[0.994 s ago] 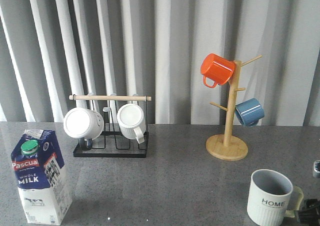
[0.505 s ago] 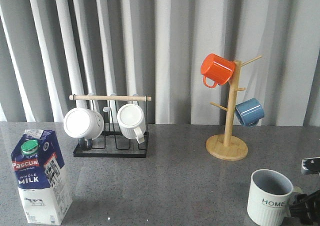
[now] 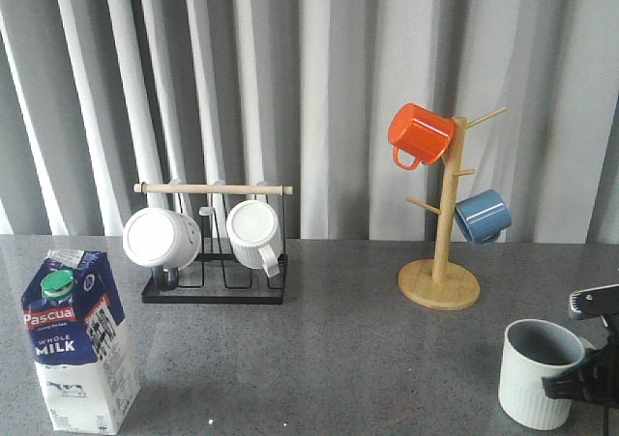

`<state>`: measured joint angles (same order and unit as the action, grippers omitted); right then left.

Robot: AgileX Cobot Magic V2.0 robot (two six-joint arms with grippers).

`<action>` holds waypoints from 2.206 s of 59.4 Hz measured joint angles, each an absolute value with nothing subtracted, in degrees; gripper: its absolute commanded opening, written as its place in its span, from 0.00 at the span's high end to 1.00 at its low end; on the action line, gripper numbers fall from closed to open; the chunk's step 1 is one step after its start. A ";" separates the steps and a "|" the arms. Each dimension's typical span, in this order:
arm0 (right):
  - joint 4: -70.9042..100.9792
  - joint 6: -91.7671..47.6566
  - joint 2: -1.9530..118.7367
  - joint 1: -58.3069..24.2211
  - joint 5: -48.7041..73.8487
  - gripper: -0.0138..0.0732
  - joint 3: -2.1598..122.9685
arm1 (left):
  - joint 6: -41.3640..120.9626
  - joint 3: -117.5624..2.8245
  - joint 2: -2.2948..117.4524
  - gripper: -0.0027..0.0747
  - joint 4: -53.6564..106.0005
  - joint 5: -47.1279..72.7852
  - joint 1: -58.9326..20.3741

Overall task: Place milk next to cup
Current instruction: 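Reach the right gripper to the white HOME mug and grasp its handle, then slide the white mug toward the table center and release it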

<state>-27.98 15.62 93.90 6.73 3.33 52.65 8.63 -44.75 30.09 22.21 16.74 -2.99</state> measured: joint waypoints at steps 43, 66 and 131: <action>-24.04 19.18 82.08 -16.59 8.59 0.85 52.65 | 8.63 -44.75 30.09 0.25 22.21 17.63 -2.99; -21.38 19.07 89.54 -22.38 9.92 0.83 52.65 | 8.64 -44.75 30.09 0.25 22.21 19.42 -2.99; -19.44 14.01 61.82 -22.52 36.11 0.43 52.70 | 8.64 -44.75 30.09 0.25 22.21 20.06 -2.99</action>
<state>-19.44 14.01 61.82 -22.52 36.11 52.70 8.64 -44.75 30.09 22.21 20.06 -2.99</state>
